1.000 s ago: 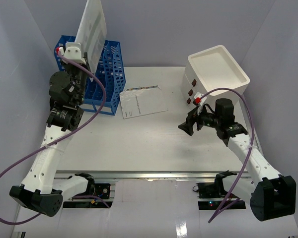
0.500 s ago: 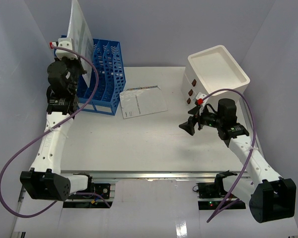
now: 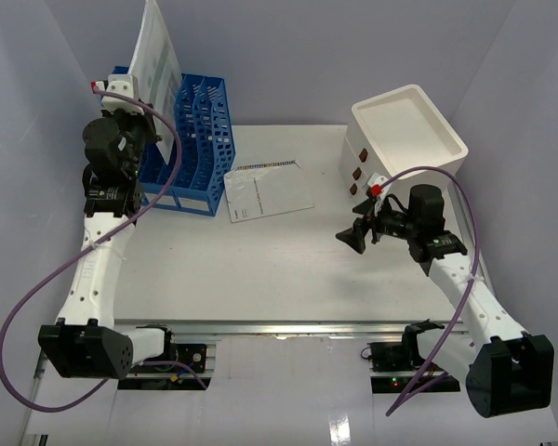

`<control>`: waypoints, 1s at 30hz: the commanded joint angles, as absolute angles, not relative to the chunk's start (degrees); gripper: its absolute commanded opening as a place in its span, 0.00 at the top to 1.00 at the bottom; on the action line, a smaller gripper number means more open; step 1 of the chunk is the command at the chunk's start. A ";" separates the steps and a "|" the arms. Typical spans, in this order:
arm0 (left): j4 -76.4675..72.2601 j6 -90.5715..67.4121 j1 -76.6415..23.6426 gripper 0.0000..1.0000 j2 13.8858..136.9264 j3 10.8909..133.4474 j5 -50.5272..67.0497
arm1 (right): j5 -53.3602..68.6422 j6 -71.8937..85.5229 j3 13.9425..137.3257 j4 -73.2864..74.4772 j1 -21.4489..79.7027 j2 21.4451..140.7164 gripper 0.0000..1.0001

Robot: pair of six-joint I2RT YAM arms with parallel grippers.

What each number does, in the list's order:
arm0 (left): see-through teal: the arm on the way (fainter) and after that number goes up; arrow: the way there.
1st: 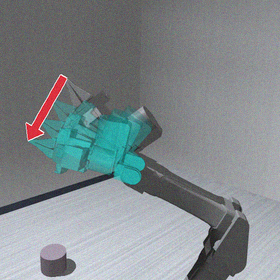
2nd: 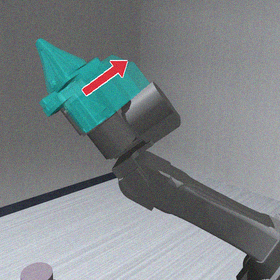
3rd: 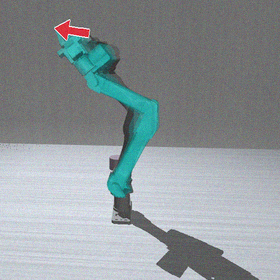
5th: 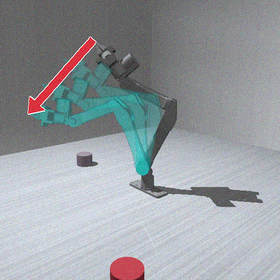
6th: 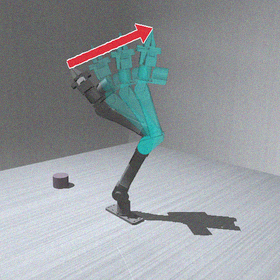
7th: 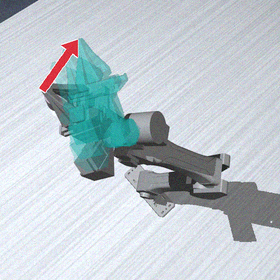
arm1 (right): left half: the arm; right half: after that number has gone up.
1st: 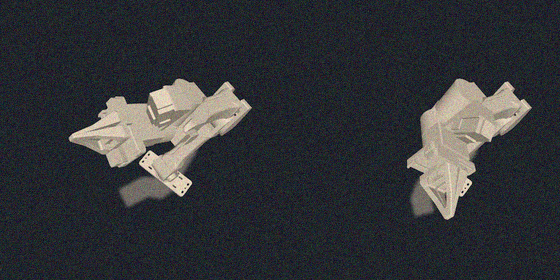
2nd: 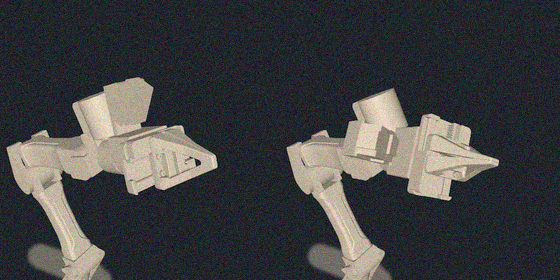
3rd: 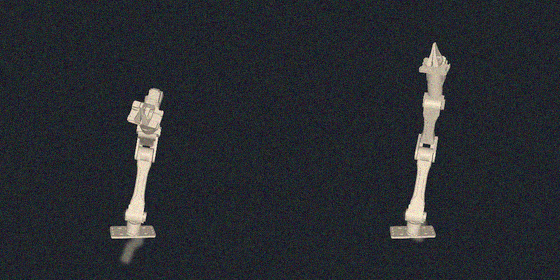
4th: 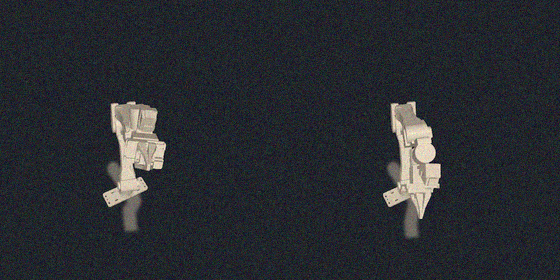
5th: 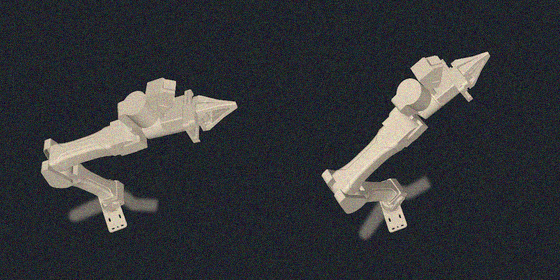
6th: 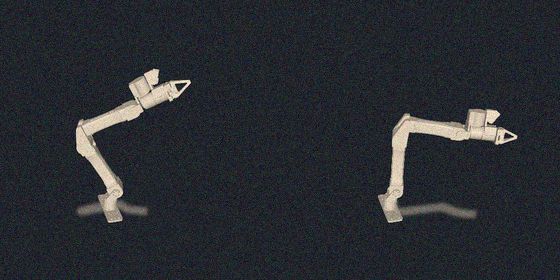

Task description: Organize the desk

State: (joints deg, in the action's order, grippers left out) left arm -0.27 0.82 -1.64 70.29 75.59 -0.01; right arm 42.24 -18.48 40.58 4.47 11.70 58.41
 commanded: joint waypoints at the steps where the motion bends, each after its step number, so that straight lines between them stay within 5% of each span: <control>1: -8.25 -1.64 3.98 1.00 73.07 73.36 9.78 | 43.54 -19.07 40.25 2.34 11.05 57.48 0.03; 9: -12.08 -2.57 8.52 1.00 83.21 75.35 23.83 | 44.19 -19.08 40.08 2.29 10.82 57.48 0.03; 19: -15.77 -0.89 9.05 0.98 80.53 67.64 23.59 | 44.47 -19.38 39.99 2.29 10.64 57.61 0.04; 20: -15.84 -0.82 9.05 0.94 79.73 66.53 23.15 | 44.47 -19.42 39.99 2.29 10.63 57.66 0.04; 22: -16.01 -1.51 9.05 0.54 78.27 64.48 22.02 | 44.51 -19.42 39.99 2.29 10.63 57.69 0.04; 24: -15.32 -3.20 9.05 0.28 77.17 63.61 21.38 | 44.56 -19.42 39.99 2.29 10.63 57.81 0.04; 30: -6.74 -11.72 8.96 0.02 71.86 66.71 22.17 | 45.01 -19.70 39.90 2.37 10.20 57.57 0.04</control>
